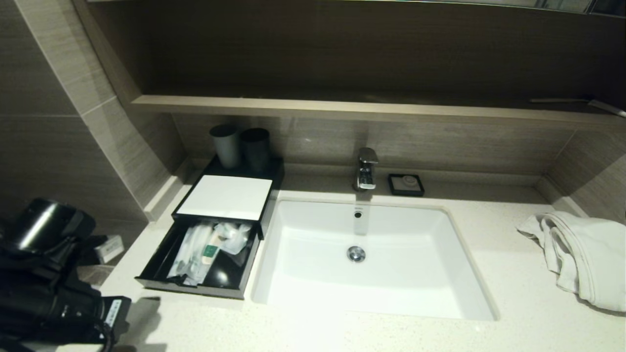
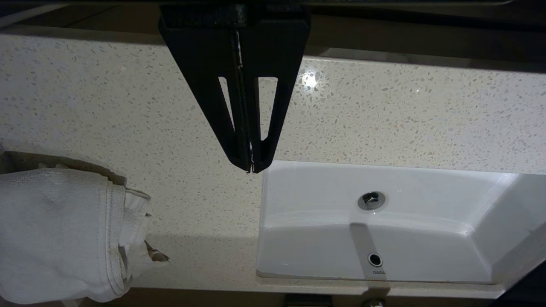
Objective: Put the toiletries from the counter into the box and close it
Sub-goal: Close the drawer
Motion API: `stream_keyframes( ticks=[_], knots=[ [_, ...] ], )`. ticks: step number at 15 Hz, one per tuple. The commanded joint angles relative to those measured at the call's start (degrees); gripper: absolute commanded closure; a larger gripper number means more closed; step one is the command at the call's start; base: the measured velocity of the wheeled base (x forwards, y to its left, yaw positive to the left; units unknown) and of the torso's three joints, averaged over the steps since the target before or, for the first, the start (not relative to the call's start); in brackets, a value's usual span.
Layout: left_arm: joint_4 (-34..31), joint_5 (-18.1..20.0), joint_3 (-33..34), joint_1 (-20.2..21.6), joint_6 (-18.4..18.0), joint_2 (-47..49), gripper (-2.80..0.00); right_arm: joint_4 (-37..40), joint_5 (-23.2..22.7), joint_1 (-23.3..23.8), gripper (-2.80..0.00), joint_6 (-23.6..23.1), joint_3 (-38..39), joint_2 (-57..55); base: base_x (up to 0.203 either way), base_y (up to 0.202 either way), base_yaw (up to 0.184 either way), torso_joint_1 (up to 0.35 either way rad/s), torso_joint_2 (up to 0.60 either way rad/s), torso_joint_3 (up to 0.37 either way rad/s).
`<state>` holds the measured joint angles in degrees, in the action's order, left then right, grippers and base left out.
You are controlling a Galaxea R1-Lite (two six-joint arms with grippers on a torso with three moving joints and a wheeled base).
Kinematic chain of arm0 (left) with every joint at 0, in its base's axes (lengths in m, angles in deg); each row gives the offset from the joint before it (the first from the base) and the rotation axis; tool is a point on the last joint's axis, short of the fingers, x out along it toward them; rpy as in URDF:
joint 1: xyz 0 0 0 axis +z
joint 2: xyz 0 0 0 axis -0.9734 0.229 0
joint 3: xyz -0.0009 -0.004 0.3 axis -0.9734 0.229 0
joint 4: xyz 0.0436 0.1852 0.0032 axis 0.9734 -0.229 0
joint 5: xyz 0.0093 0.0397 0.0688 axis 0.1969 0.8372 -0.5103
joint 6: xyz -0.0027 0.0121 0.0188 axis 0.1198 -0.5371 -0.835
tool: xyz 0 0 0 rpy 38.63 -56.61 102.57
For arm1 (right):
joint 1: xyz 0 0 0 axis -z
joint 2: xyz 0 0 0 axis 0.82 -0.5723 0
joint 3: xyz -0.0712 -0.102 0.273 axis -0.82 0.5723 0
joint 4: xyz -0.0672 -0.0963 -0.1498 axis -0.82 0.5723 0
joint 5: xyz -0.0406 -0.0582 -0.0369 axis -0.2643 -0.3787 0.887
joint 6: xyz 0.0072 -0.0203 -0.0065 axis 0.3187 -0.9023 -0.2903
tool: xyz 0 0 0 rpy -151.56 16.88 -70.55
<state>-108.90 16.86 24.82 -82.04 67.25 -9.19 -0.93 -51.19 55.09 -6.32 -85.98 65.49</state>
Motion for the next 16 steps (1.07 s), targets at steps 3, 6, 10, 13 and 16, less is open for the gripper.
stream_keyframes(
  ticks=[3,6,10,13,16],
  knots=[
    [5.9,0.0,3.8,-1.5,0.1,2.7,0.00,0.0,0.0,0.0,0.00,0.0,0.0,0.0,0.000,0.000,0.000,0.000,0.00,0.000],
    [8.8,0.0,4.3,-2.2,0.1,4.8,0.00,0.0,0.0,0.0,0.00,0.0,0.0,0.0,0.000,0.000,0.000,0.000,0.00,0.000],
    [11.1,-0.1,4.3,-2.3,0.1,6.4,0.00,0.0,0.0,0.0,0.00,0.0,0.0,0.0,0.000,0.000,0.000,0.000,0.00,0.000],
    [11.2,-0.1,4.3,-2.3,0.2,6.3,0.00,0.0,0.0,0.0,0.00,0.0,0.0,0.0,0.000,0.000,0.000,0.000,0.00,0.000],
    [12.3,-0.1,4.3,-2.3,0.2,7.0,0.00,0.0,0.0,0.0,0.00,0.0,0.0,0.0,0.000,0.000,0.000,0.000,0.00,0.000]
  ],
)
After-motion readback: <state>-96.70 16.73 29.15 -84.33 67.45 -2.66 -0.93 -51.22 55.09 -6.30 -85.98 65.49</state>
